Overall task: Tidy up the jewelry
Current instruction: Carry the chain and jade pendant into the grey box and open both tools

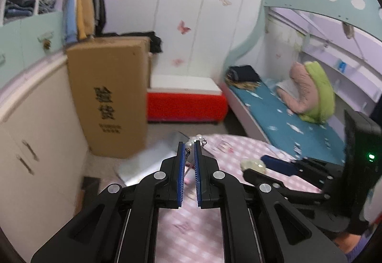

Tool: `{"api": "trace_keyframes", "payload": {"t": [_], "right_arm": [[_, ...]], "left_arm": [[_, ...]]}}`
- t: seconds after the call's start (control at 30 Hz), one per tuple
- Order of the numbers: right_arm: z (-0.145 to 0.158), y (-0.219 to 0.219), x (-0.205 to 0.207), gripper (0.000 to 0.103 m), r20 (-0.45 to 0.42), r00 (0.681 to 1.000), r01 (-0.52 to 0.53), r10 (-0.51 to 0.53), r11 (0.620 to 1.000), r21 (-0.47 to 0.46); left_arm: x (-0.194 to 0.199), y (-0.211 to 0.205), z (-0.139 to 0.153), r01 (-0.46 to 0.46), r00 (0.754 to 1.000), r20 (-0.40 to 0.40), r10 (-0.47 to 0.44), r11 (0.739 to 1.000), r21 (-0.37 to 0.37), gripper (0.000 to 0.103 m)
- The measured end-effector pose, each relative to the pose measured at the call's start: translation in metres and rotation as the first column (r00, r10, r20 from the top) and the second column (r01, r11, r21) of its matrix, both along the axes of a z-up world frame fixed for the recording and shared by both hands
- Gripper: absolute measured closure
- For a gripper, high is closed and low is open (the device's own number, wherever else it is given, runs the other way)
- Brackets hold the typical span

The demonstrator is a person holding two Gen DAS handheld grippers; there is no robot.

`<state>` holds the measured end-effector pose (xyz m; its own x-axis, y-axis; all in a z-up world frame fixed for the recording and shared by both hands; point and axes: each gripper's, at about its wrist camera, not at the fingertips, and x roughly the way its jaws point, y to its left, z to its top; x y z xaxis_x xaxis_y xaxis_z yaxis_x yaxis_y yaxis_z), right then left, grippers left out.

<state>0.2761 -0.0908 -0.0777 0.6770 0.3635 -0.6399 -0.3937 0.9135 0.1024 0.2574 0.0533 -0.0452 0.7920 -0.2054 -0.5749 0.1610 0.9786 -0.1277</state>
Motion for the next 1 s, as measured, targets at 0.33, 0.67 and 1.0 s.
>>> {"api": "trace_keyframes", "payload": {"t": [0.33, 0.67, 1.0], "right_arm": [[0.003, 0.055, 0.032, 0.065, -0.011, 0.998, -0.066, 0.066, 0.998, -0.003], [-0.022, 0.075, 0.057, 0.065, -0.071, 0.995, -0.075, 0.072, 0.997, -0.037], [-0.038, 0.080, 0.069, 0.065, -0.111, 0.992, -0.070, 0.064, 0.996, -0.050]], "left_arm": [[0.035, 0.028, -0.035, -0.046, 0.994, -0.098, 0.048, 0.999, 0.021, 0.095], [0.052, 0.037, -0.074, -0.071, 0.983, -0.170, 0.076, 0.997, 0.033, 0.095], [0.056, 0.037, -0.082, -0.077, 0.979, -0.186, 0.082, 0.996, 0.035, 0.094]]}}
